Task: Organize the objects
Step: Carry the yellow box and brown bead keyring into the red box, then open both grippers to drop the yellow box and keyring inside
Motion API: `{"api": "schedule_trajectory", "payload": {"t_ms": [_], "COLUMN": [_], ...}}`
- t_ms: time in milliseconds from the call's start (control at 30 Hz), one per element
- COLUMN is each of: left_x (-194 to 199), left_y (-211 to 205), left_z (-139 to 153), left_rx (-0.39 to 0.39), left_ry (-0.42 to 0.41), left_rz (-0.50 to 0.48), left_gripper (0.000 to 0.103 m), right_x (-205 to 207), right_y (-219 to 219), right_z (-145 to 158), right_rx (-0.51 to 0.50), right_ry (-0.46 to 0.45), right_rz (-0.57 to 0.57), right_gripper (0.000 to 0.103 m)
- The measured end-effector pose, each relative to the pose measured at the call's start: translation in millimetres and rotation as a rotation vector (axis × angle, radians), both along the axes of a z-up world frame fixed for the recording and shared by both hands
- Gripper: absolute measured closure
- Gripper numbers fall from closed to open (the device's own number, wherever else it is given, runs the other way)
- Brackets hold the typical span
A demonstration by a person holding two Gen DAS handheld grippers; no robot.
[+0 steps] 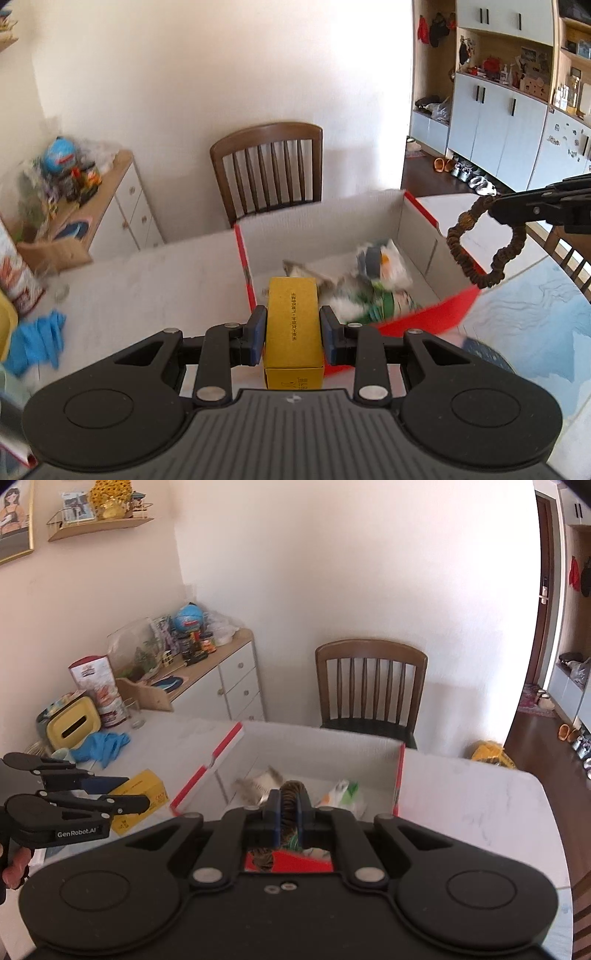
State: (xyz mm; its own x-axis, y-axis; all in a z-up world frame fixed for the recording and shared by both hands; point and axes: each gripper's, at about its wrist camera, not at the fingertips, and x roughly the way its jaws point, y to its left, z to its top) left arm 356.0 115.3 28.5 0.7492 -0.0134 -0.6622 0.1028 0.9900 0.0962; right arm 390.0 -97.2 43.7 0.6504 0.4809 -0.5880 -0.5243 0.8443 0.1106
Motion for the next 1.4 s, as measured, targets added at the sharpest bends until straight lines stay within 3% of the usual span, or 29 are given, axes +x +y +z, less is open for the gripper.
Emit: {"api": "schedule_trajectory", "payload": {"t_ms": [267, 733, 1167, 1267, 1333, 1400], "left_x": [54, 138, 143, 140, 138, 137], "left_y": [-3, -14, -12, -12, -11, -10], "left_z": [-7, -55, -103, -105, -104, -102], "left_rx": [0.03, 0.009, -0.034, -0.031, -0.03, -0.035], "left_ry": [-0.009, 0.105, 0.206, 0.206, 0.205, 0.204], "left_rz": [-0.065, -0.112, -0.082, -0.075, -0.069, -0.063], "left_gripper": [0.073, 0.073, 0.073, 0.073, 0.073, 0.073], "right_x": [31, 69, 81, 82, 81, 81], "right_y": [22, 52, 70, 71, 69, 66], "right_z": [-10, -70, -129, -131, -128, -123], "right_rx": [-0.012, -0.104, -0.221, -0.23, -0.223, -0.207], "right_ry": [0.008, 0.113, 0.23, 0.24, 0.244, 0.245], "right_rz": [-0.021, -0.034, -0.032, -0.037, -0.044, -0.044], "right_gripper": [0.096, 0.096, 0.096, 0.095, 0.086, 0.085]}}
